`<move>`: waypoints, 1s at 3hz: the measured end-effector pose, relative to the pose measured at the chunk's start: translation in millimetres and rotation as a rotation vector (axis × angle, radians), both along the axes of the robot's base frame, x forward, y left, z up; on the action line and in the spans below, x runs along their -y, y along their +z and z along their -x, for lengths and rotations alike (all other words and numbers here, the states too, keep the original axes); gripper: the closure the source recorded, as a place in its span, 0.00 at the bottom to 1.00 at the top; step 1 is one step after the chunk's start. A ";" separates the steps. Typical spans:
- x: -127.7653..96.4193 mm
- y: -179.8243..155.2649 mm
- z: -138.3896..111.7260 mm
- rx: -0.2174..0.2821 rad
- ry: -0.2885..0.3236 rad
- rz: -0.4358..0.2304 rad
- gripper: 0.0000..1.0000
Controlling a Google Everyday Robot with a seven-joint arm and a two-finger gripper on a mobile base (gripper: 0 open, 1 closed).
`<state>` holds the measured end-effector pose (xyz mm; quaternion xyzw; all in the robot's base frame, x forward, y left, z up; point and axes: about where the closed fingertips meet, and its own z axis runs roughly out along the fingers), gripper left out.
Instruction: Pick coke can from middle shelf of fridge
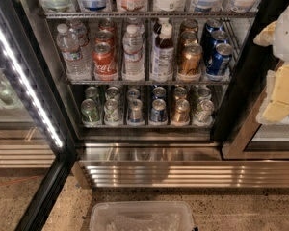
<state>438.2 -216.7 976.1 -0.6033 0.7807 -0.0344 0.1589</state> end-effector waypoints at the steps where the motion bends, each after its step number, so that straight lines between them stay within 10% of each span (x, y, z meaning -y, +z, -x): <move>1: 0.0 -0.1 0.0 0.000 0.000 0.000 0.00; 2: -12.5 -33.5 -4.7 -0.026 -0.027 -0.088 0.00; 3: -74.1 -103.7 -16.8 -0.103 -0.013 -0.258 0.00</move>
Offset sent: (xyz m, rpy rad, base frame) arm 0.0164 0.0387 -0.1100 0.2896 0.1004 -0.0895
